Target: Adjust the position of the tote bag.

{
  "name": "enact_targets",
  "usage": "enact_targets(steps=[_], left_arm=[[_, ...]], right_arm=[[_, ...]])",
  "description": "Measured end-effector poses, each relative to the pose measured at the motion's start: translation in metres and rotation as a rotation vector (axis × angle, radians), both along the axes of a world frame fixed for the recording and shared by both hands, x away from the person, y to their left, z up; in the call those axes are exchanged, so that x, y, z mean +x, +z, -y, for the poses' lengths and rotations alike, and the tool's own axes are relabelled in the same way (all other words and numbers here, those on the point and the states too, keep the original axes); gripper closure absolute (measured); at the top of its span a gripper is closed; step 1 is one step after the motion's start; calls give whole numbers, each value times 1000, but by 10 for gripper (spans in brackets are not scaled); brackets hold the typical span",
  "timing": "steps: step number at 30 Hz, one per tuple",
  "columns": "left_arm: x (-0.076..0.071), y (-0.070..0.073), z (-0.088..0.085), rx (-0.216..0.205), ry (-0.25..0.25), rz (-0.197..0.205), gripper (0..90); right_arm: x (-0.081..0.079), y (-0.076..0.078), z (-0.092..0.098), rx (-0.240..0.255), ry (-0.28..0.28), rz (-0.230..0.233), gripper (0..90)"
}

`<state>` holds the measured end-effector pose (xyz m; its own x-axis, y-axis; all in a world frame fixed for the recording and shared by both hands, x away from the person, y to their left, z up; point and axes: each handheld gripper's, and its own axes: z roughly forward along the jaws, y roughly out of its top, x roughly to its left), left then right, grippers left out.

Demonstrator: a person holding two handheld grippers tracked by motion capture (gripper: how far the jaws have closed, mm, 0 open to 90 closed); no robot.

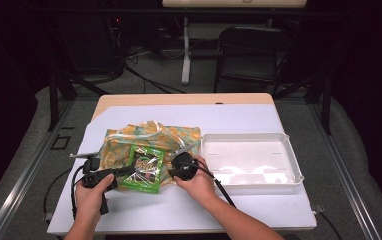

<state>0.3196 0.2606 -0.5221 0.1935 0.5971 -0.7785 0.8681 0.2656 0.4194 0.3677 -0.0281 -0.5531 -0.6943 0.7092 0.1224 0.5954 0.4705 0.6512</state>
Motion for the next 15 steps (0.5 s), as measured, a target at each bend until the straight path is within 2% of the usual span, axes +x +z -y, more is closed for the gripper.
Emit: enact_targets(steps=[3, 5, 10, 13, 15], left_arm=[[-5, 0, -1, 3, 5, 10, 727], [-7, 1, -3, 3, -5, 8, 727], [-14, 0, -6, -11, 7, 23, 727], [-18, 2, -7, 3, 5, 29, 727], [-21, 3, -8, -2, 1, 36, 727]], right_arm=[[1, 1, 2, -11, 13, 2, 745], [0, 2, 2, -2, 8, 5, 742], [-1, 6, 4, 11, 11, 11, 729], [-3, 10, 7, 23, 17, 17, 720], [-5, 13, 8, 31, 17, 24, 715]])
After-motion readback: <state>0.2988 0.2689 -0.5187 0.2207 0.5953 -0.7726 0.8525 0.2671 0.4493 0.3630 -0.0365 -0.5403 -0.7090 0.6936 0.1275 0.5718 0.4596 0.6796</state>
